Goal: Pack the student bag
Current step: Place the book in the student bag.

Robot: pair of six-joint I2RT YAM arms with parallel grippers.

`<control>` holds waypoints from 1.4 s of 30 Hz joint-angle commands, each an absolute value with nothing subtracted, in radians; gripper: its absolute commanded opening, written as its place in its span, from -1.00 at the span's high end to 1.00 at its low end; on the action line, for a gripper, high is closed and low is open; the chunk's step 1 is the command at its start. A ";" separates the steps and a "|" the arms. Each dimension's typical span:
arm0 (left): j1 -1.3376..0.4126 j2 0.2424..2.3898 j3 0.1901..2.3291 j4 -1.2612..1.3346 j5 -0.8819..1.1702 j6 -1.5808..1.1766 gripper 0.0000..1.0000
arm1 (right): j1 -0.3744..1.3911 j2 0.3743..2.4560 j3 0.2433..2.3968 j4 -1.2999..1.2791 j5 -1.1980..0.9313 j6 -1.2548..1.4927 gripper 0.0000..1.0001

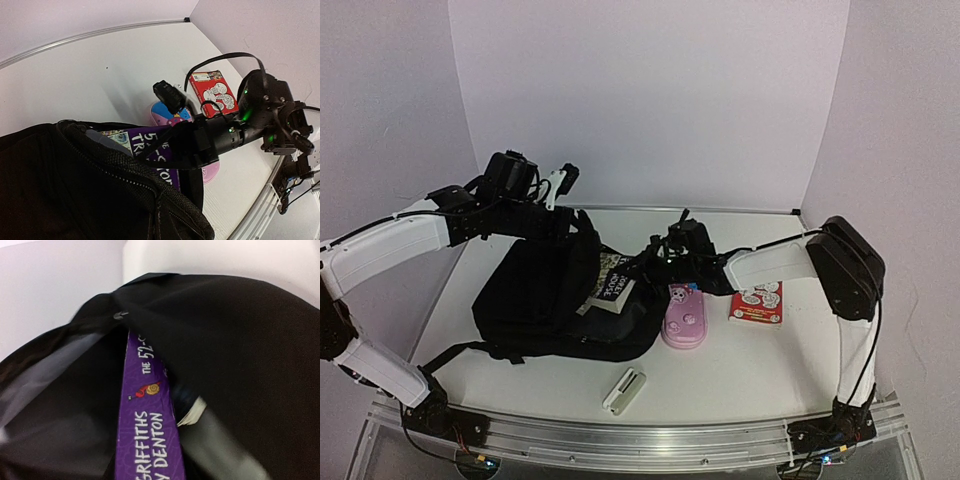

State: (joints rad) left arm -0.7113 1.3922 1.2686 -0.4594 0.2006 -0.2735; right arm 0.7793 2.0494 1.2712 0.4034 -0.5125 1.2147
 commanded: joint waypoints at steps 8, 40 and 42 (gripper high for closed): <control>-0.709 1.405 1.305 -0.350 0.296 -0.309 0.99 | 0.845 2.234 1.545 0.301 -0.269 1.139 0.91; -0.570 1.388 1.227 -0.365 0.311 -0.410 1.00 | 0.795 1.633 1.190 -0.047 -0.026 0.823 -0.96; -0.567 1.394 1.217 -0.357 0.317 -0.412 0.99 | 0.734 1.548 1.115 -0.102 -0.006 0.818 -0.97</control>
State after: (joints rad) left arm -0.5771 1.4250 1.2326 -0.4117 0.2971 -0.3990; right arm 0.8284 1.6867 1.2342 0.0478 -0.0982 0.8565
